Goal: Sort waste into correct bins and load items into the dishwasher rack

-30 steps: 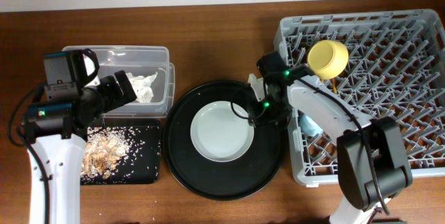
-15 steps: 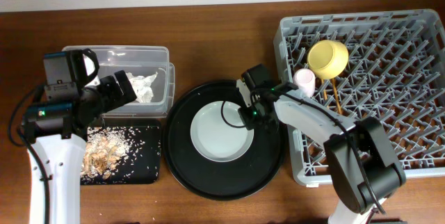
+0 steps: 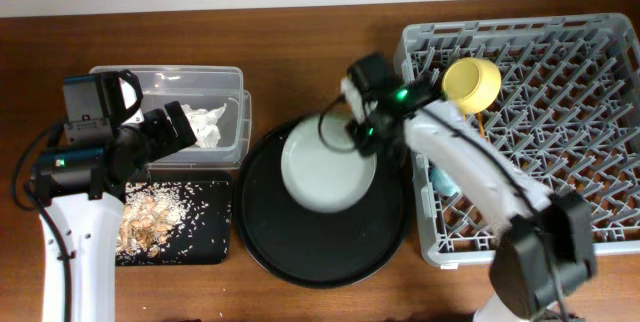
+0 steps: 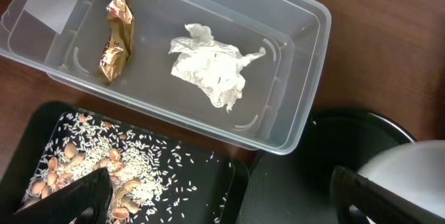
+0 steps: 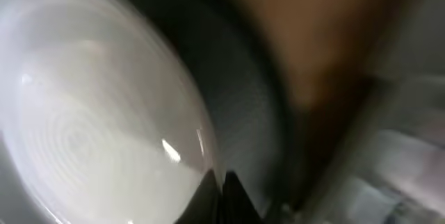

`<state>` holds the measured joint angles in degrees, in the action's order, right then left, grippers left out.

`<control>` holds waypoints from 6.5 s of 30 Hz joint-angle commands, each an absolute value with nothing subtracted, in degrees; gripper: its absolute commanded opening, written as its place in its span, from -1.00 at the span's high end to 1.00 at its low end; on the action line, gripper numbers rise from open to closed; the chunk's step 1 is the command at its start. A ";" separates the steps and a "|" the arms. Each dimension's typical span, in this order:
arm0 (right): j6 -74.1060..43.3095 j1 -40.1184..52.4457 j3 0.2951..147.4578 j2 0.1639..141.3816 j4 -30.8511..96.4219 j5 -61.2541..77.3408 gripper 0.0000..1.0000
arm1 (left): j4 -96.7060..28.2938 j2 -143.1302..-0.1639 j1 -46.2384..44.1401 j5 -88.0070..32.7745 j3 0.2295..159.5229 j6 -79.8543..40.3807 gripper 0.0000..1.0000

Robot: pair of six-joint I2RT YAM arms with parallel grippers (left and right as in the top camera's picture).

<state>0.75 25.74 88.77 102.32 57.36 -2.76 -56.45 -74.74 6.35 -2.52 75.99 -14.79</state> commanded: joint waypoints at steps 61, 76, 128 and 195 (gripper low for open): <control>9.34 -6.76 112.29 101.62 58.08 16.25 -0.97 | -56.49 -75.05 6.55 -2.09 76.09 -14.92 -0.98; 9.34 -6.70 111.92 72.93 58.26 16.08 -0.97 | -56.49 -75.05 6.55 -2.09 76.09 -14.90 -0.98; 9.54 -0.01 0.32 0.32 3.64 9.85 -0.97 | -56.49 -75.05 6.55 -2.09 76.09 -14.90 -0.98; 9.54 -0.01 0.32 0.36 3.64 9.85 -0.97 | -4.75 -0.30 -2.74 1.30 0.51 -10.59 -0.98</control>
